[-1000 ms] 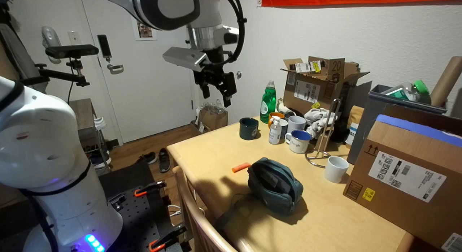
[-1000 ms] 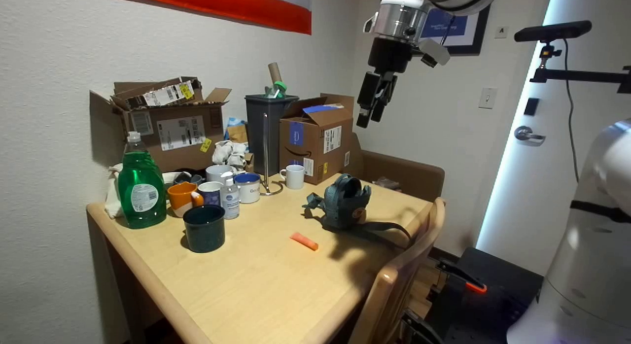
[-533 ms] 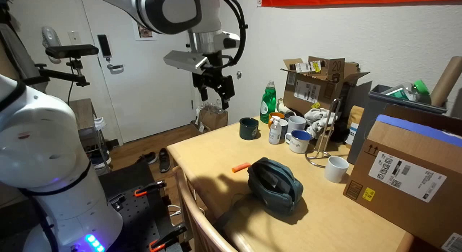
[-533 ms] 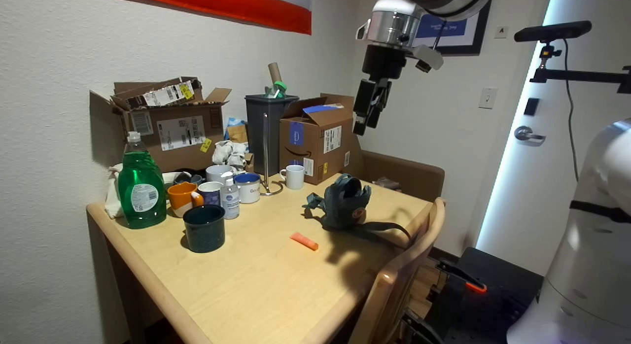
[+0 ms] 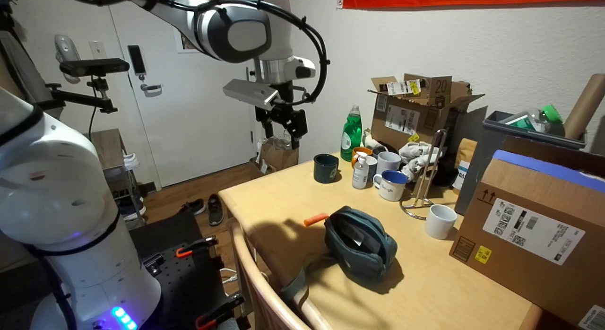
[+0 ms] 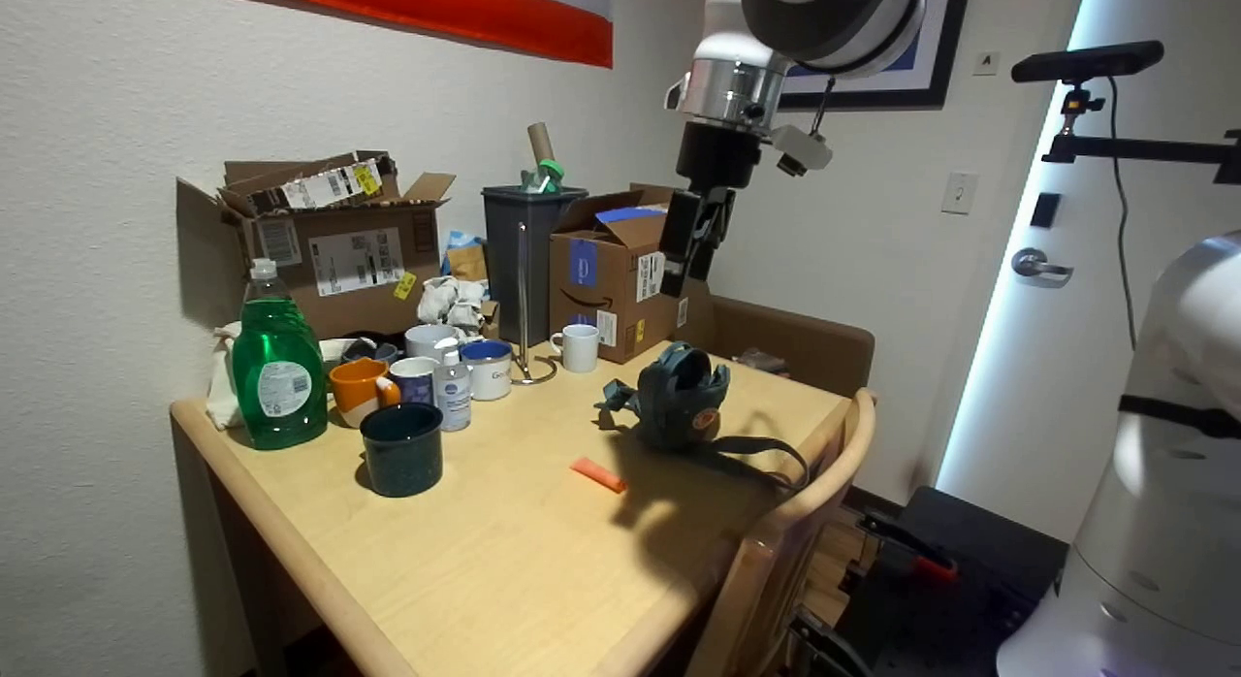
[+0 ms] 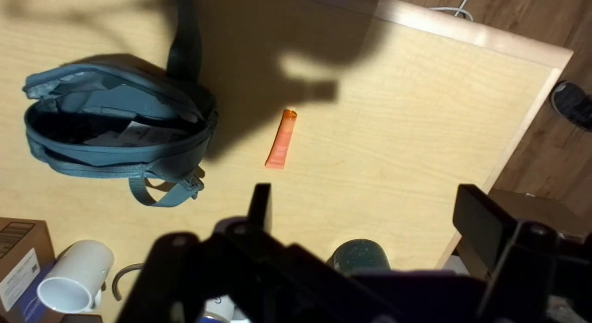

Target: Take the orange object from the table and put it in the blue bag

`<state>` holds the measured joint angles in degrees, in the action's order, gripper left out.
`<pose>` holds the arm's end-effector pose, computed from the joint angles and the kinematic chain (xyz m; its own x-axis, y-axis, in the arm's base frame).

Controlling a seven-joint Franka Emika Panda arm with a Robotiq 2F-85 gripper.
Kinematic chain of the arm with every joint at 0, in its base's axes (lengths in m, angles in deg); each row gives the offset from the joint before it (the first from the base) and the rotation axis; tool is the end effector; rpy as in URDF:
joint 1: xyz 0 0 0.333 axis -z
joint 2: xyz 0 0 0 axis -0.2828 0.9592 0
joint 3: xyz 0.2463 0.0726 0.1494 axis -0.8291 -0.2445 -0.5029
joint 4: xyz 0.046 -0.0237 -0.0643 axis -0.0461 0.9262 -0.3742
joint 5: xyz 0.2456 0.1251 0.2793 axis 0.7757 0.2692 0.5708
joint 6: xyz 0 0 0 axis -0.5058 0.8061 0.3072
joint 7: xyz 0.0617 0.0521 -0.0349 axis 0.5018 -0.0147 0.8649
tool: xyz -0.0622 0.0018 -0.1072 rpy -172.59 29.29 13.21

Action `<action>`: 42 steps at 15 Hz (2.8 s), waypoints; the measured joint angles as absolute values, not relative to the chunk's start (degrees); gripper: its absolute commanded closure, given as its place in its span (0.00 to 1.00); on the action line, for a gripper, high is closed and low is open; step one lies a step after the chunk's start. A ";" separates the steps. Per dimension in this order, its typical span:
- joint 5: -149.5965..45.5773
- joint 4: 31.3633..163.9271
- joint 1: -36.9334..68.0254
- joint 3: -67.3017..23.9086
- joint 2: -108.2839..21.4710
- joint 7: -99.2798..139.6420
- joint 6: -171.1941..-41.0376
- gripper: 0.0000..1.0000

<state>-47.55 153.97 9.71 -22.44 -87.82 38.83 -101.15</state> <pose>0.4102 0.0272 0.3992 0.9447 0.2866 0.1595 0.2920 -0.9564 -0.0108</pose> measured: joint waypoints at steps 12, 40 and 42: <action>-42.27 152.88 9.25 -21.48 -80.90 41.28 -104.31 0.00; -43.59 132.91 13.02 -26.18 -39.55 32.28 -109.21 0.00; -43.59 132.67 13.24 -26.34 -39.22 32.40 -109.21 0.00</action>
<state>-43.59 132.67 13.24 -26.34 -39.22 32.40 -109.21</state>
